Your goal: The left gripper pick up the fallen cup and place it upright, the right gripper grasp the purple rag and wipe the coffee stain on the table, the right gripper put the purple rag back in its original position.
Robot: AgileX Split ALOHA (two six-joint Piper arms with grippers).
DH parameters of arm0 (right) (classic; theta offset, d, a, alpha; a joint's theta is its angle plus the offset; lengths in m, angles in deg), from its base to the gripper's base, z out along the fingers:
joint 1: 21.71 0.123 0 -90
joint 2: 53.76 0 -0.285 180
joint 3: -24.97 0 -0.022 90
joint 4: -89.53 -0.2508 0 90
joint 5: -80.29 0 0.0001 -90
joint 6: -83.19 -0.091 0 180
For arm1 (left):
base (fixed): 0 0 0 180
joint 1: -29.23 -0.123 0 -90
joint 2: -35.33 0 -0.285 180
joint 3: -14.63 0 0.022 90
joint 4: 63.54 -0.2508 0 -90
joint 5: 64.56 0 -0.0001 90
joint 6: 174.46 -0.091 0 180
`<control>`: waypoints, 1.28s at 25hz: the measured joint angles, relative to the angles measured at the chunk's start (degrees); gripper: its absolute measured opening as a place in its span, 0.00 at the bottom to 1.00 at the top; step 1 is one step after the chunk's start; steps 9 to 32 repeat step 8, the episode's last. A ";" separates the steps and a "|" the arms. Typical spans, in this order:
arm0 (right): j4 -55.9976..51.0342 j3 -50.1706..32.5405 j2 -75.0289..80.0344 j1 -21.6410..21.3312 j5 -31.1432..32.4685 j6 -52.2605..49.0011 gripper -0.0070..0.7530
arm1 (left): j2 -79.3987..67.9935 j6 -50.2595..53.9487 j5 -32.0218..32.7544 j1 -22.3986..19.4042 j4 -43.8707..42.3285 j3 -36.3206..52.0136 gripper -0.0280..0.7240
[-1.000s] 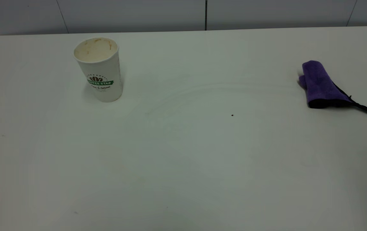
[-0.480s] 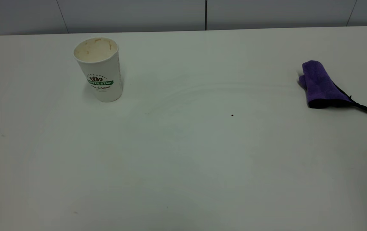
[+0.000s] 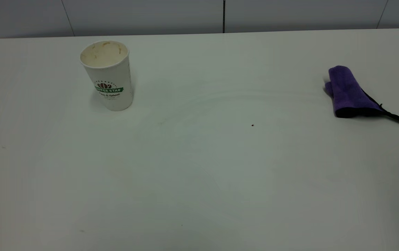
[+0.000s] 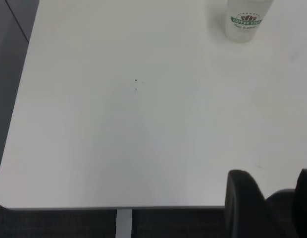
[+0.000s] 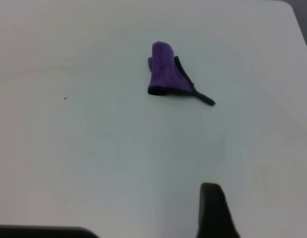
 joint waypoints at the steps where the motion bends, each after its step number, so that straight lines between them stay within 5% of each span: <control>1: 0.00 0.00 0.00 0.00 0.00 0.00 0.65 | 0.00 0.00 0.00 0.00 0.00 0.00 0.40; 8: 0.00 0.00 0.00 0.00 0.00 0.00 0.56 | 0.00 0.00 0.00 0.00 0.00 0.00 0.40; 32: 0.00 0.00 0.00 0.00 0.00 0.00 0.56 | 0.00 0.00 0.00 0.00 0.00 0.00 0.40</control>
